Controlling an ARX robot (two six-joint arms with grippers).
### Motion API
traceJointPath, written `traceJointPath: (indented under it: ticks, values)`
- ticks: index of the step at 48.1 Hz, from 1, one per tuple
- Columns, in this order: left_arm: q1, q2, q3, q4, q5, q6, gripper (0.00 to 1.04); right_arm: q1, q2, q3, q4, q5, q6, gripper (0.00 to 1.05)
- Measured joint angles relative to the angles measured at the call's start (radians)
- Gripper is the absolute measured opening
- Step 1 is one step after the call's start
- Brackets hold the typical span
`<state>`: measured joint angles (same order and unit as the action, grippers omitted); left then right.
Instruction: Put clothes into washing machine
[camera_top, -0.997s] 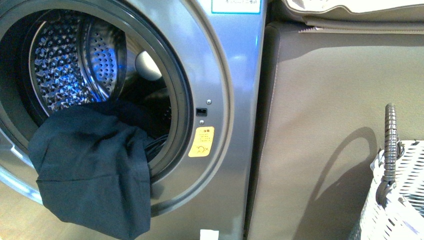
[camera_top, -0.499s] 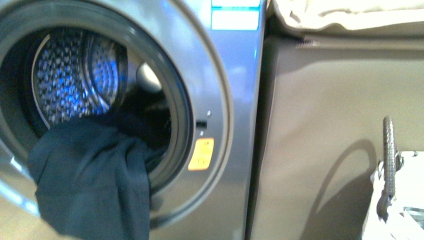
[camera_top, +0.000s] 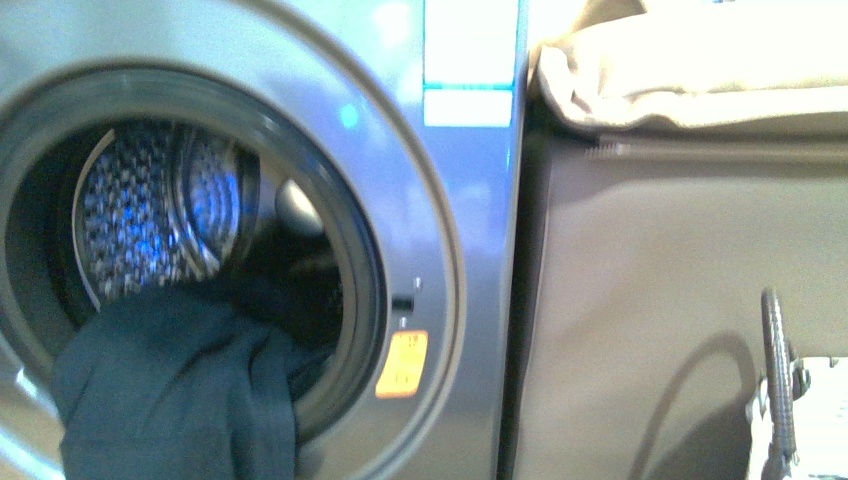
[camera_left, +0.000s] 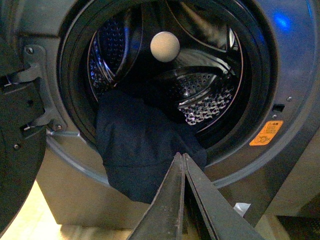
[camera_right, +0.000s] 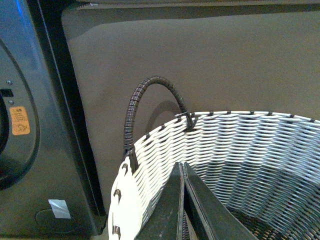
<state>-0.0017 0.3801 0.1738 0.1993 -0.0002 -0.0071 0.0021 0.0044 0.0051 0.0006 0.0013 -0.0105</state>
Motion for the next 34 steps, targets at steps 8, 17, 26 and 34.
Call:
traceJointPath:
  ticks: [8,17,26,34]
  values:
    - [0.000,-0.065,-0.058,0.000,0.000,0.000,0.04,0.000,0.000,0.000,0.000,0.000,0.000,0.02]
    - [0.000,-0.121,-0.096,-0.016,0.000,0.000,0.04,0.000,0.000,0.000,0.000,0.000,0.000,0.02]
    - [0.000,-0.164,-0.119,-0.037,0.000,0.000,0.04,0.000,0.000,0.000,0.000,0.000,0.000,0.02]
    - [0.000,-0.221,-0.129,-0.084,0.000,0.000,0.04,0.000,0.000,0.000,0.000,0.000,0.000,0.02]
